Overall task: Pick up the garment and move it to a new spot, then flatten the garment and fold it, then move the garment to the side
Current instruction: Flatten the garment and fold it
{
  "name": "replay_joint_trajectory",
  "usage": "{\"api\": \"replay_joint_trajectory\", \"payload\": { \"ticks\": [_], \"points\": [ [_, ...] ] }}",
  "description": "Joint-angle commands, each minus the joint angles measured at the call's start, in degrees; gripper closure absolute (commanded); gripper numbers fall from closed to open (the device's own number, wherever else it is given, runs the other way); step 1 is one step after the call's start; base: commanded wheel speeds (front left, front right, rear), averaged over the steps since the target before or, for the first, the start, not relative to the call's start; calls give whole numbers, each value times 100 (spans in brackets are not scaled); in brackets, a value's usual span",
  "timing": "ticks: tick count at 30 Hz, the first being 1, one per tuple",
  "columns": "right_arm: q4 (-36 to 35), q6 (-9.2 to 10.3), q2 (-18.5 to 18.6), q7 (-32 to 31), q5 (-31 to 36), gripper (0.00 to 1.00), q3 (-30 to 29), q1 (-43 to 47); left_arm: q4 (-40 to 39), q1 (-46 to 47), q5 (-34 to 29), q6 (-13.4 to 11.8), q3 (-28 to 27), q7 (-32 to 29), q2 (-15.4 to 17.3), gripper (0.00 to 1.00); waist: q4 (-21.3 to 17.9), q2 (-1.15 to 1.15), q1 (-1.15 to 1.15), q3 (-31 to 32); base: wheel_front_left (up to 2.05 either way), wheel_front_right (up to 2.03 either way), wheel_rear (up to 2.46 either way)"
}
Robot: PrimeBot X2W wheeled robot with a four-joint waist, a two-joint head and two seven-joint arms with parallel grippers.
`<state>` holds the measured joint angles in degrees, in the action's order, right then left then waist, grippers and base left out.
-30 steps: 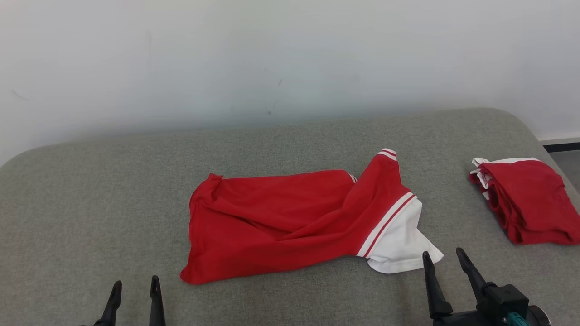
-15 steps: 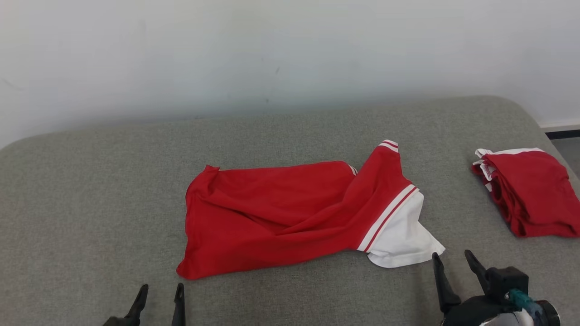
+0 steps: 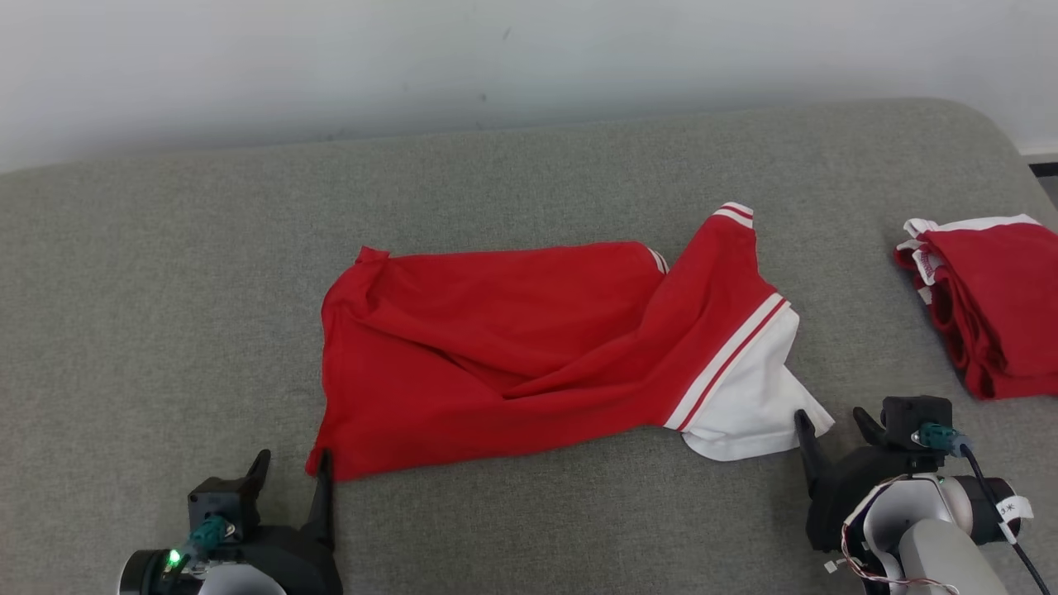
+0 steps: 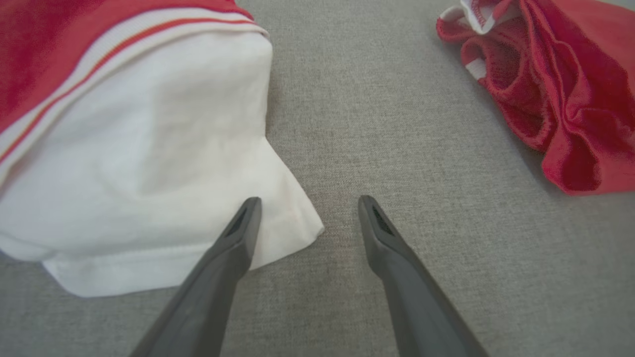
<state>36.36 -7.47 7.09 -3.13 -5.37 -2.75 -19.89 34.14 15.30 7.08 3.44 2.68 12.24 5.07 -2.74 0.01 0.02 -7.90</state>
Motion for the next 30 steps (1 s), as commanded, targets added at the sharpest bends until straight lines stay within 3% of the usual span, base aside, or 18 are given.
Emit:
{"api": "replay_joint_trajectory", "payload": {
  "ticks": [1, 11, 13, 14, 15, 16, 17, 19, 25, 30],
  "points": [
    [138, -3, 29, -58, 67, 0, 24, -100, 143, 120, 40, -35, -5, 49, 3, 0, 26, -1, -2, -177, 0, 0, 0],
    [855, -5, -25, -196, -17, 0, 239, -429, 866, 373, 65, 5, 100, 173, 41, 0, 79, -1, -2, -348, 0, 0, 0],
    [950, -5, -37, -248, -62, 0, 292, -446, 971, 413, 34, 52, 175, 184, 42, 53, 83, -1, -2, -393, 0, 0, 0],
    [985, -9, -43, -266, -77, 0, 323, -454, 1018, 442, 35, 93, 215, 183, 29, 69, 84, -1, -2, -410, 0, 0, 0],
    [1020, -10, -46, -310, -98, 7, 367, -458, 1070, 465, -2, 119, 281, 178, 27, 100, 84, -1, -2, -427, 0, 0, 0],
    [1053, -10, -50, -345, -116, 15, 399, -462, 1123, 471, -14, 155, 335, 179, 19, 100, 84, -1, -2, -437, 0, 0, 0],
    [1073, -10, -49, -358, -139, 53, 420, -459, 1188, 485, -5, 169, 375, 183, 2, 100, 82, -1, -2, -445, 0, 0, 0],
    [1108, -9, -30, -362, -178, 100, 447, -450, 1294, 514, -15, 222, 466, 184, 8, 100, 76, -1, -2, -450, 0, 0, 0],
    [1014, 3, 24, -140, -413, 100, 486, -453, 1402, 606, 231, 294, 463, 220, -60, 100, 78, -1, -2, -326, 0, 0, 0],
    [544, 3, -47, 102, -1106, 100, 373, -475, 925, 691, 728, 346, 225, 281, -116, 100, 95, -1, -2, -108, 0, 0, 0]
  ]
}}
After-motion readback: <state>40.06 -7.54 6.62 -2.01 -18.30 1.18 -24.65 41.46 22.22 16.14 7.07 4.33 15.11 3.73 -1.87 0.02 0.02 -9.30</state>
